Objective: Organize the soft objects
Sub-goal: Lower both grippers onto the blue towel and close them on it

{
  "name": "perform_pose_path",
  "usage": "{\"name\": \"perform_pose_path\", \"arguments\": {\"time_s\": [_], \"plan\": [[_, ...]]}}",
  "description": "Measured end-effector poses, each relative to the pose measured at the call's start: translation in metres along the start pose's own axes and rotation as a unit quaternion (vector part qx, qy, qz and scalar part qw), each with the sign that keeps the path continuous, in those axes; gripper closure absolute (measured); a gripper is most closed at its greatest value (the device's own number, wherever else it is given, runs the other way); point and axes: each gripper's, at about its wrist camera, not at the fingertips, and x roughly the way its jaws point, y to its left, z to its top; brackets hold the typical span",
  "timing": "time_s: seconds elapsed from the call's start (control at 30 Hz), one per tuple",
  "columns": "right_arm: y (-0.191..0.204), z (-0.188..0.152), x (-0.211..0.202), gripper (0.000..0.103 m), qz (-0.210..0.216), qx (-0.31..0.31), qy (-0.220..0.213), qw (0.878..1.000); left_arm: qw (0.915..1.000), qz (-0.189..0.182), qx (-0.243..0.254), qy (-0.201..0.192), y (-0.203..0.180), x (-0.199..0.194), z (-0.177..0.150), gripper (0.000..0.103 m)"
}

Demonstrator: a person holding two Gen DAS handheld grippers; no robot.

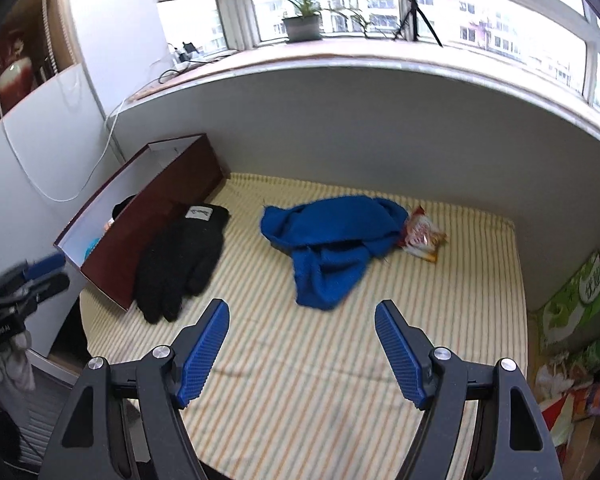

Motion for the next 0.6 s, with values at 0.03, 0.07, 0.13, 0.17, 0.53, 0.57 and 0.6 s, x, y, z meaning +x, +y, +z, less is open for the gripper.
{"name": "perform_pose_path", "arguments": {"time_s": [0.03,0.07,0.13,0.17,0.53,0.57,0.6], "plan": [[-0.008,-0.002,0.001,0.031,0.003,0.009,0.004,1.0,1.0,-0.002,-0.002,0.004,-0.002,0.002,-0.003,0.045],[-0.017,-0.003,0.002,0.031,0.01,0.022,0.008,1.0,1.0,-0.003,-0.001,0.006,-0.005,0.004,-0.005,0.045],[-0.031,-0.003,0.005,0.031,0.02,0.044,0.014,0.999,0.9998,-0.012,0.003,0.013,-0.014,0.011,-0.006,0.045],[-0.039,-0.003,0.006,0.031,0.028,0.057,0.016,0.998,0.9997,-0.016,0.005,0.016,-0.018,0.015,-0.004,0.045],[-0.077,0.011,0.055,0.031,0.07,0.138,0.042,0.987,0.9937,-0.084,0.014,0.072,-0.069,0.099,0.024,0.045],[-0.08,0.013,0.06,0.031,0.075,0.147,0.046,0.985,0.9932,-0.085,0.008,0.079,-0.07,0.107,0.026,0.045],[-0.083,0.016,0.068,0.031,0.082,0.158,0.05,0.983,0.9924,-0.088,0.004,0.086,-0.071,0.117,0.03,0.045]]}}
